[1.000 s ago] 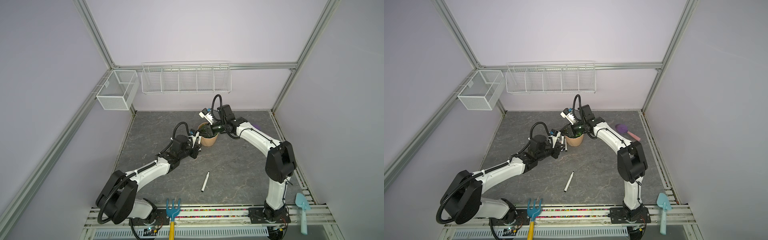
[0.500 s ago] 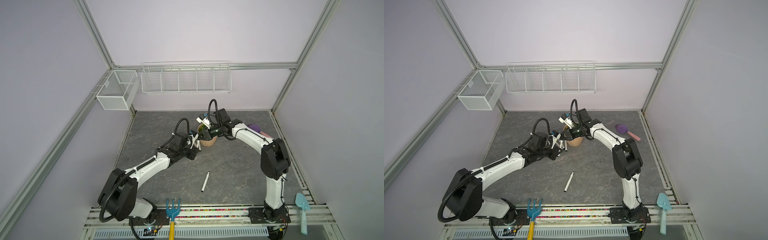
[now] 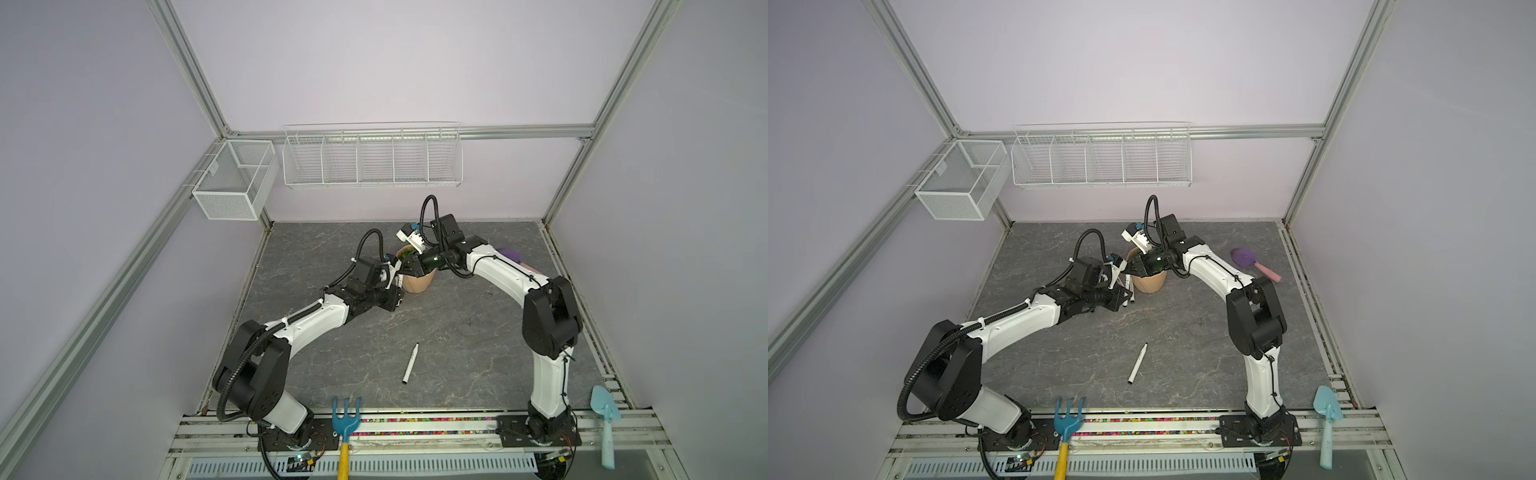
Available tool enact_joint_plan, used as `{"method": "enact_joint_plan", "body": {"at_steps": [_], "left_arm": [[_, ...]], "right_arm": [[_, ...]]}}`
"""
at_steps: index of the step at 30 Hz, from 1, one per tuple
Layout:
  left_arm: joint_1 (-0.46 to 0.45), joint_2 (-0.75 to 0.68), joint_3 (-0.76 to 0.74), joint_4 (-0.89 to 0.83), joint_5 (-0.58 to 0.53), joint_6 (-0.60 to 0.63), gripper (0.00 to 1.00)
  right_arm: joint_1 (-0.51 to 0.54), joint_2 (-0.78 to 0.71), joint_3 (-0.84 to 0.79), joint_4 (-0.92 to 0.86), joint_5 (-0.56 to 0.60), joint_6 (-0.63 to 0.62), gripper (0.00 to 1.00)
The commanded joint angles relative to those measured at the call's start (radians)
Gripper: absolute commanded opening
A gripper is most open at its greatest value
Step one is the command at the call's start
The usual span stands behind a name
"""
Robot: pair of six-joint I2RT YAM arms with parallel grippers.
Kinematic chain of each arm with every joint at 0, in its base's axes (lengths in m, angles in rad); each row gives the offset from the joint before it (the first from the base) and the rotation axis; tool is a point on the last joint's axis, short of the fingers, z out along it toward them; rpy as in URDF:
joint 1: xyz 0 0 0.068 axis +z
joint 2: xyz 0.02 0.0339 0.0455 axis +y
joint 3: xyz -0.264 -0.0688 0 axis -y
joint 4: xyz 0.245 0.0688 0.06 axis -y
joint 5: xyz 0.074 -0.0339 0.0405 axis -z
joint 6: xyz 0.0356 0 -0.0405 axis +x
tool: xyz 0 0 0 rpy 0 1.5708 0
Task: Insert the pens into the pen caps
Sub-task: 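Lower the capped marker with the left gripper and lay it beside the other markers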
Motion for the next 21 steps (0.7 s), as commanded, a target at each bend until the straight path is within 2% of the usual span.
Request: {"method": "enact_joint_plan", "body": {"at_steps": [1, 4, 9, 13, 17, 20, 21], "left_arm": [[0.090, -0.028, 0.249, 1.293, -0.220, -0.082, 0.00], [0.094, -0.035, 0.239, 1.302, -0.225, -0.090, 0.00], [0.065, -0.098, 0.112, 1.175, -0.084, -0.137, 0.00], [-0.027, -0.183, -0.069, 0.961, 0.008, -0.067, 0.00], [-0.113, -0.217, -0.247, 0.896, 0.035, -0.072, 0.00], [-0.153, -0.206, -0.343, 0.913, 0.031, -0.082, 0.00], [-0.158, -0.197, -0.368, 0.922, 0.021, -0.085, 0.00]], "right_arm": [[0.102, 0.044, -0.125, -0.483, -0.170, -0.060, 0.07], [0.086, 0.022, -0.120, -0.450, -0.194, -0.038, 0.07], [0.053, -0.051, -0.122, -0.306, -0.260, 0.072, 0.07], [0.041, -0.102, -0.119, -0.181, -0.285, 0.181, 0.07], [0.039, -0.143, -0.115, -0.064, -0.282, 0.287, 0.07], [0.037, -0.177, -0.114, 0.051, -0.269, 0.381, 0.14], [0.034, -0.187, -0.114, 0.100, -0.267, 0.416, 0.23]]}}
